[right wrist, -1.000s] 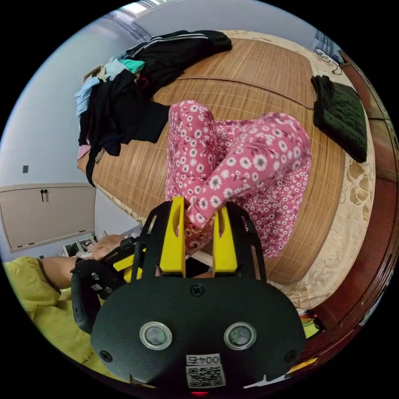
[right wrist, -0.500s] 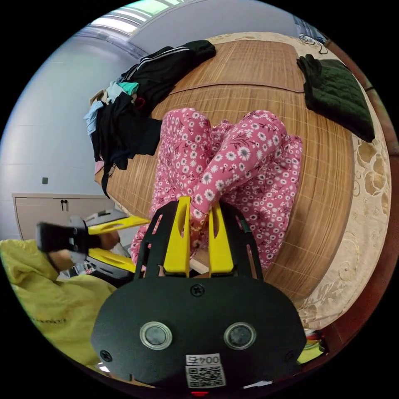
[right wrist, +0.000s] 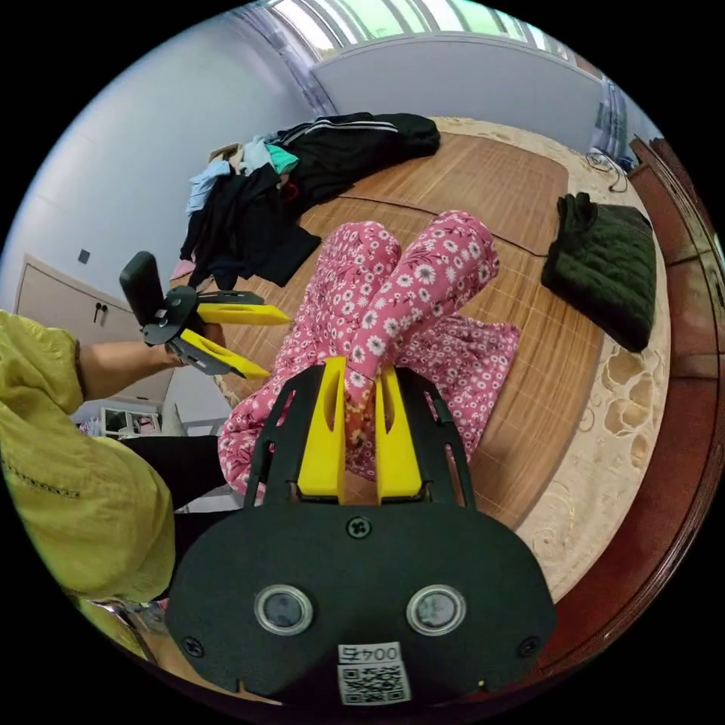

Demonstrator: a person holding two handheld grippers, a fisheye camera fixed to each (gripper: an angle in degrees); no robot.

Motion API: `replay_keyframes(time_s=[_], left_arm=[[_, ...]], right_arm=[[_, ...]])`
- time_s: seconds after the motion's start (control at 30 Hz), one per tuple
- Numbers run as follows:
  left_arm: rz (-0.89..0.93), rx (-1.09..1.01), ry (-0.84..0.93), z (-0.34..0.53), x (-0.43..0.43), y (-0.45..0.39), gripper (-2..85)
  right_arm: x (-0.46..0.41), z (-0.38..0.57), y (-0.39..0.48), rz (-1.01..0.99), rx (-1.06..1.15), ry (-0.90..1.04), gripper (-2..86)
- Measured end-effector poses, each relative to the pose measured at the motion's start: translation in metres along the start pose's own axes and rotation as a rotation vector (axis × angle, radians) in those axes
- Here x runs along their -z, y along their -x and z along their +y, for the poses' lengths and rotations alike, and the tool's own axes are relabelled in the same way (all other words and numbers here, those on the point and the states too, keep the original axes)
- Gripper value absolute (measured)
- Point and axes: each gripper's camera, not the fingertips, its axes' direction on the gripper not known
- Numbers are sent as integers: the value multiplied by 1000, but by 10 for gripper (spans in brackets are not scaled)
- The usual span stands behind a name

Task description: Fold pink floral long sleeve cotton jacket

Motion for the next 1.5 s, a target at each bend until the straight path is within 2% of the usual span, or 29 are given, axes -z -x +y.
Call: replay_keyframes(time_s=[0.17,0.33,0.47,0.57,0.7,0.83,1.03,1.1,1.23,1.4,1.5], left_arm=[[3,-77,29,-19,-65,0,154],[-66,-128,62,-45,-127,-8,158],[-46,-107,112,-56,-161,-3,157],[-20,-103,148,-60,-178,3,157],[18,-94,185,-63,-201,12,156],[25,-108,198,-60,-214,16,155],[91,-125,159,-48,-220,21,143],[125,-88,47,-51,-194,25,133],[0,-81,-104,-53,-178,42,134],[-65,-66,90,-44,-263,86,136],[24,21,96,-32,-298,112,138]], right_arm=[[-28,33,-77,-44,-187,-10,65],[-26,68,-116,-210,-310,-77,81],[38,119,-103,-87,-426,-243,79],[80,153,-41,33,-380,-341,76],[56,153,46,186,-202,-263,65],[3,163,19,341,-336,-118,65],[-36,204,-32,205,-439,-68,60],[-30,219,-42,141,-482,-104,59],[-31,243,-46,128,-468,-107,53],[-47,274,-63,72,-482,-155,38],[-56,290,-72,60,-483,-201,30]])
